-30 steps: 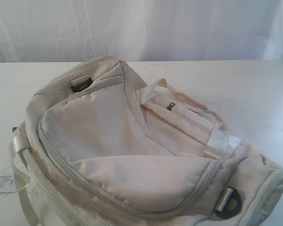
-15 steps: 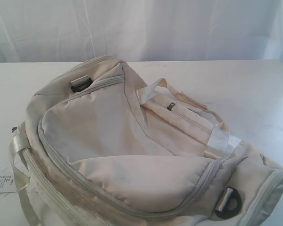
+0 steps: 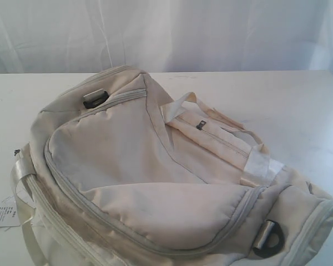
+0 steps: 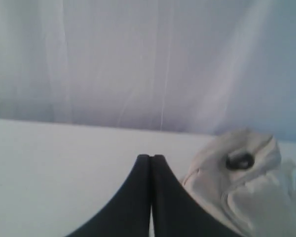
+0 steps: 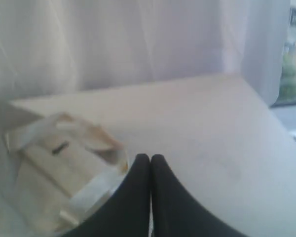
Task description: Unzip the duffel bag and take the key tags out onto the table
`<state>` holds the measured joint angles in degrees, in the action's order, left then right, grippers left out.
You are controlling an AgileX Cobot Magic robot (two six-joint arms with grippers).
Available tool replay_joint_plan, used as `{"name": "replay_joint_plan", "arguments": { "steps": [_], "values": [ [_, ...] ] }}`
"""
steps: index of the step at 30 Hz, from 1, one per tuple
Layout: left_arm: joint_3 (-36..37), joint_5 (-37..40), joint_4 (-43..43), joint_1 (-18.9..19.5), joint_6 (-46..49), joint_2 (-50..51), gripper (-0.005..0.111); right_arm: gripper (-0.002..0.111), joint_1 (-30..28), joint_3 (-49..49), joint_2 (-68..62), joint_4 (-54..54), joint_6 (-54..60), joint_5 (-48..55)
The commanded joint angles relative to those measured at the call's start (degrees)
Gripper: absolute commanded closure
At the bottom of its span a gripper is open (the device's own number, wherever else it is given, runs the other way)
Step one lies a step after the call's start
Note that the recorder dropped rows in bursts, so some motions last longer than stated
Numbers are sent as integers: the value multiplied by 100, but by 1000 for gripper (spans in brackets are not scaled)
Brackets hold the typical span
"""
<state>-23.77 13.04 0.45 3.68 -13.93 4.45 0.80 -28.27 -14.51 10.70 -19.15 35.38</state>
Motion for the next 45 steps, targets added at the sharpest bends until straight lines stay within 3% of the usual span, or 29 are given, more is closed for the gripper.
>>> {"name": "replay_joint_plan", "arguments": {
  "steps": [1,2,4,7,9,18,28,31,38,45],
  "values": [
    [-1042,1939,-45,-174,1008,877,107,108,124,-926,-1094,-2003,1699,1872],
    [-1517,2726,-296,-412,1442,1354,107,108,141,-1090,-1532,-2978,2395,2333],
    [-1943,3673,-683,-735,2146,1956,107,108,141,-1161,-1974,-3657,3149,2751],
    [-2323,4630,-1168,-1181,2872,2805,107,108,141,-1171,-2437,-3672,3373,3086],
    [-2416,4841,-1321,-1377,3138,3146,107,108,141,-1171,-2588,-3529,3373,3271],
    [-2282,3966,-1355,-2380,3495,3628,107,108,141,-1211,-2425,-3369,3179,3459],
    [-1342,2551,-1356,-2442,3495,3617,107,106,141,-1068,-2402,-3312,3161,3227],
    [-1147,2337,-1468,-2442,3495,3617,107,94,141,-996,-2427,-3355,2996,3099],
    [-1164,2337,-1668,-2442,3495,3617,107,40,141,-949,-2769,-3352,2773,3209],
    [-1164,2337,-1679,-2442,3495,3617,107,39,141,-893,-3367,-2611,2082,2926]
  ]
}}
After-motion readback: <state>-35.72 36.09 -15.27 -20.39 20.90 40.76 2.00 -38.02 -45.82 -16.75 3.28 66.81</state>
